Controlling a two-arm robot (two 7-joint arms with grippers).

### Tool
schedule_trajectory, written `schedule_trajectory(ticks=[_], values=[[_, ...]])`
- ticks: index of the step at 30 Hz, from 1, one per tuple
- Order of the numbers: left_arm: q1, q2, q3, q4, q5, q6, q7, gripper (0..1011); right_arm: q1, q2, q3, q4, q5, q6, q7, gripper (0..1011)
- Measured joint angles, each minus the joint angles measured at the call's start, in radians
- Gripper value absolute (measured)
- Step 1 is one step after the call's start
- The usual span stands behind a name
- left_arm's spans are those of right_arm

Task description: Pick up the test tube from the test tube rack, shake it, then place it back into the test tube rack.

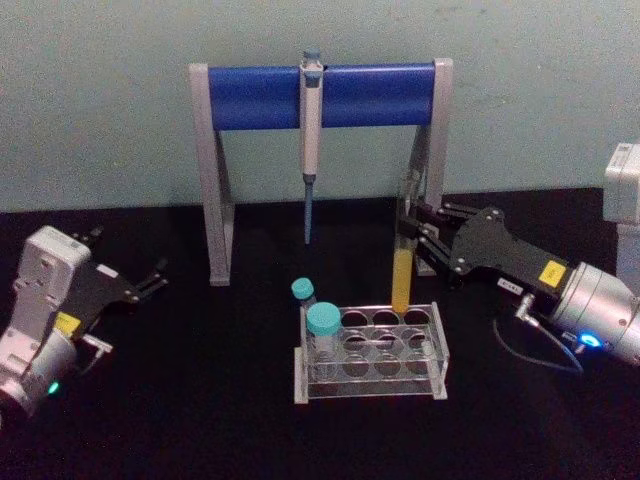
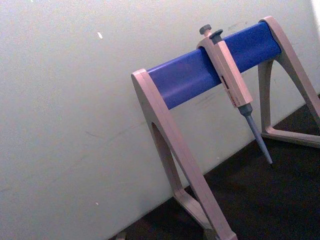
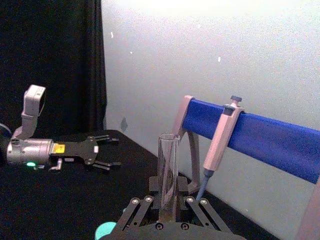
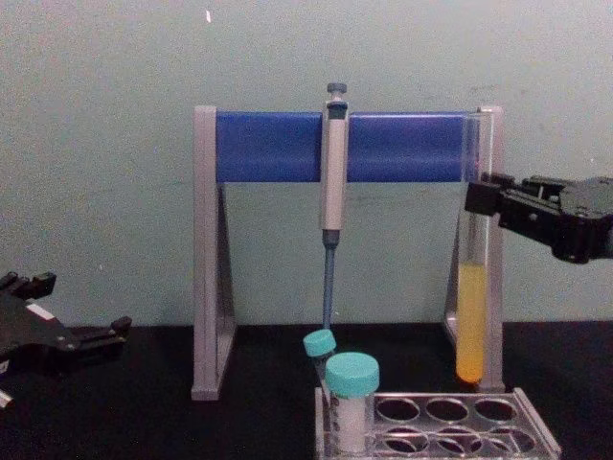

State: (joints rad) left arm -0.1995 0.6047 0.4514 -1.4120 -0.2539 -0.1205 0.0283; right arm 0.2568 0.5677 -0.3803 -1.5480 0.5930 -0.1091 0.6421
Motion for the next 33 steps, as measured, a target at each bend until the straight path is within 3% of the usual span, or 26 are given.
schedule_trajectory(ticks=[14,33], values=[[0.000,0.000,0.000,0.000,0.000,0.000,0.000,1001,0.013,-0.014,-0.022,0.041,0.019,-0.006,0.029,209],[0.000,0.000,0.000,0.000,0.000,0.000,0.000,1001,0.043,-0.044,-0.045,0.121,0.009,-0.024,0.041,209]])
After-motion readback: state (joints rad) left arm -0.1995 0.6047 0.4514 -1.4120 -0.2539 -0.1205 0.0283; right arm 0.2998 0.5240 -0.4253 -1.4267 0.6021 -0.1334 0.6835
